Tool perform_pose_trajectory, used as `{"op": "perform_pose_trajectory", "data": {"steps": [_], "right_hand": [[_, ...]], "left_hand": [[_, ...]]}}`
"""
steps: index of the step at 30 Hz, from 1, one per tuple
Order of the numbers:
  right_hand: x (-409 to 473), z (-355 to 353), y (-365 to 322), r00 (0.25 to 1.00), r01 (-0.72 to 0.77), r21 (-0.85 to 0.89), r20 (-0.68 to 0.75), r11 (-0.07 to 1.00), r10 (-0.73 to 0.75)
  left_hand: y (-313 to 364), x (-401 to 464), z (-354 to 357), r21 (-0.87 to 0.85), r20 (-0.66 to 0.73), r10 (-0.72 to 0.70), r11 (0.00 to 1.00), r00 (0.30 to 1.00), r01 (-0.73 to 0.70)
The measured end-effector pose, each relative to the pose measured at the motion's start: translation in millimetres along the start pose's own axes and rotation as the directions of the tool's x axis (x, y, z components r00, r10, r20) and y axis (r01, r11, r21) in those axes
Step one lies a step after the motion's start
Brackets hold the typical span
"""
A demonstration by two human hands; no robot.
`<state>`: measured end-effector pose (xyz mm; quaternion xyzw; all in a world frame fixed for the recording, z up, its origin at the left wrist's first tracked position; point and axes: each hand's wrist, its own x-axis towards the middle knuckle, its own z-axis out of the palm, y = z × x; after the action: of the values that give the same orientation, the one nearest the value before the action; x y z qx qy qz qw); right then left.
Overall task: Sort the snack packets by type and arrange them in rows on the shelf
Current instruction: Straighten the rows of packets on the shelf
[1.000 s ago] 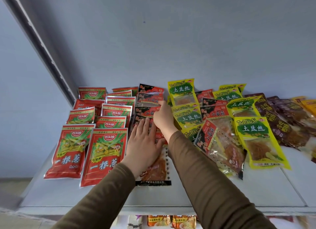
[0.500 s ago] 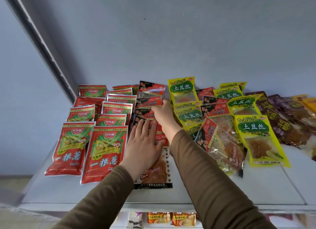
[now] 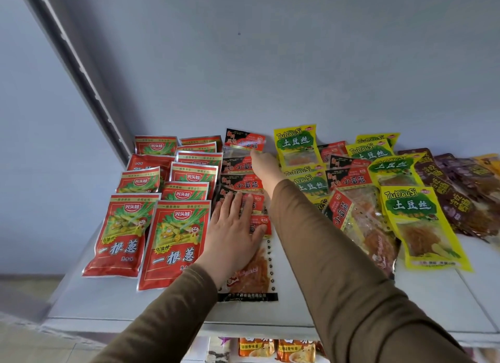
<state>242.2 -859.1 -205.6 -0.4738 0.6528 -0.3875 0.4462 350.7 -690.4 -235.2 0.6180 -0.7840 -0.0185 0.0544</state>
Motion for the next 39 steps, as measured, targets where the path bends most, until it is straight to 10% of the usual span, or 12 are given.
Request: {"op": "perform_pose_trajectory", "data": {"steps": [7,17,26,39], "right_hand": [[14.0,-1.4,-10.9,0.982,0.076,-0.333,-0.137,0.940,-0.128],[18.9,-8.6,-11.4,0.859,0.370,-0.327,-0.235,0.870,-0.454],[13.4,-5.5,-8.8,0.999,0.040,0.280,-0.040,0.959,-0.029],[-37.1,-28.8,-42.2,0.988,0.148,0.166,-0.056,0.975,-0.141]], "left_hand": [[-0.8,-0.2,0.3,0.003,0.006,0.007,1.000,1.000,-0.007],[-0.2,1.5,-0.3,0.003,-0.021,0.029,1.000,0.999,-0.029],[3.9,3.3,0.4,-0.049,0.036,-0.015,0.999,0.999,0.017],[-7.4,-27.8,-18.2,-0.026,-0.091,-0.010,1.000,0.996,0.008]]}}
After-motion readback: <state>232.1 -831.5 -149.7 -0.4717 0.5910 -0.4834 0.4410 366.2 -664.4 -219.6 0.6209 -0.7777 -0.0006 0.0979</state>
